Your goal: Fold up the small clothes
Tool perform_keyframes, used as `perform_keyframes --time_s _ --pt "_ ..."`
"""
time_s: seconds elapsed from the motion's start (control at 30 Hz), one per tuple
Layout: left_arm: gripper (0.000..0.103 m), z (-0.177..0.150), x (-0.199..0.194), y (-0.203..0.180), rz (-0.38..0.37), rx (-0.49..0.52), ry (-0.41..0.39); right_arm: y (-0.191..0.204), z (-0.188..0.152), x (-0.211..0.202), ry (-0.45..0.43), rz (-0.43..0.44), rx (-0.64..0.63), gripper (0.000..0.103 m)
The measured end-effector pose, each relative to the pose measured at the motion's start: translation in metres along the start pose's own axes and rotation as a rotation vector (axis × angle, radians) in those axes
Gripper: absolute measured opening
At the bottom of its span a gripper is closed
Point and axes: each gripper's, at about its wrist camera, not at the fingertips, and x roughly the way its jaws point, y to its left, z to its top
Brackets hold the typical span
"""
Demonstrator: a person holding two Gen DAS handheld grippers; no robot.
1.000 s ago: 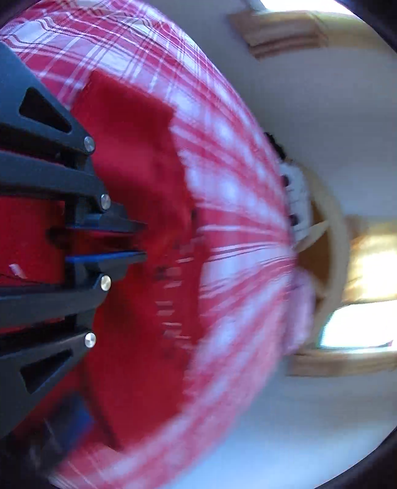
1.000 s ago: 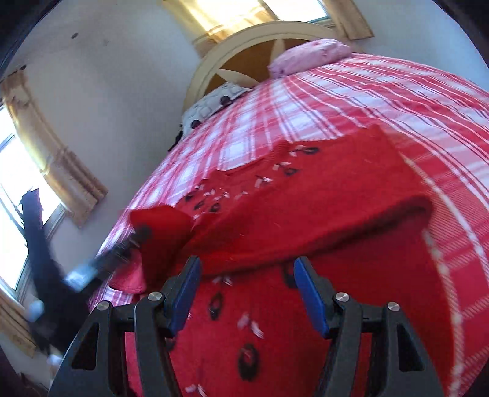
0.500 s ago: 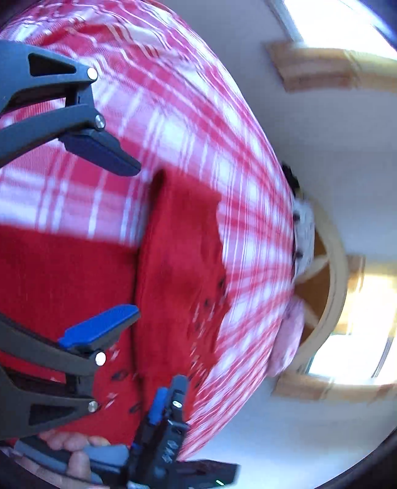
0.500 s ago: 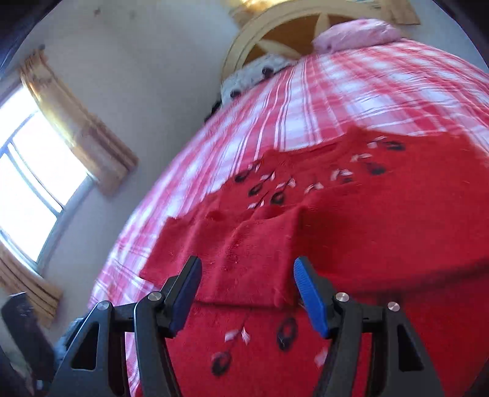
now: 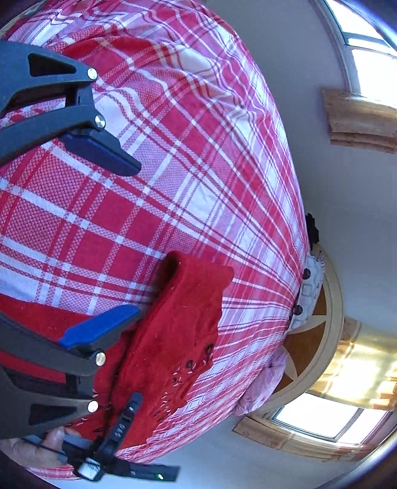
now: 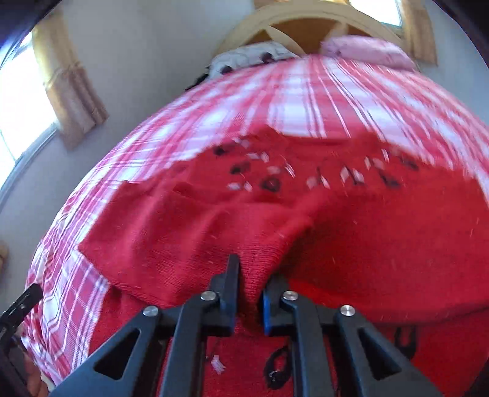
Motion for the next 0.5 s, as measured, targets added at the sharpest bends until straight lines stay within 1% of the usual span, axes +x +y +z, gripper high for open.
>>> perform_keyframes --time_s 0.07,0.17,0.23,0.27,0.3,0.37,0.43,0.5 --pt "0.089 0.001 0.002 0.002 0.001 -0.004 0.005 0.007 0.02 -0.024 -0.064 0.009 -0.044 0.011" --pt "0.089 0.001 0.007 -0.005 0.003 -0.023 0.011 0.01 0.055 -0.056 -0.146 0.05 -0.065 0.011" --pt "0.089 0.002 0.014 -0.014 -0.025 -0.052 0.032 0.014 0.081 -0.081 -0.193 0.093 -0.084 0.011" --pt "0.089 0.003 0.02 -0.023 -0.05 -0.062 0.046 0.016 0.09 -0.092 -0.212 0.102 -0.093 0.011" --pt "0.089 0.004 0.027 -0.034 -0.056 -0.063 0.051 0.016 0.097 -0.102 -0.228 0.104 -0.101 0.011" --pt "0.089 0.007 0.042 -0.053 -0.039 -0.048 0.052 0.017 0.104 -0.12 -0.258 0.092 -0.119 0.011" --pt "0.089 0.009 0.061 -0.071 -0.007 -0.022 0.069 0.006 0.104 -0.136 -0.282 0.079 -0.121 0.011" --pt "0.089 0.012 0.083 -0.083 0.053 0.003 0.1 -0.013 0.097 -0.146 -0.301 0.053 -0.104 0.011"
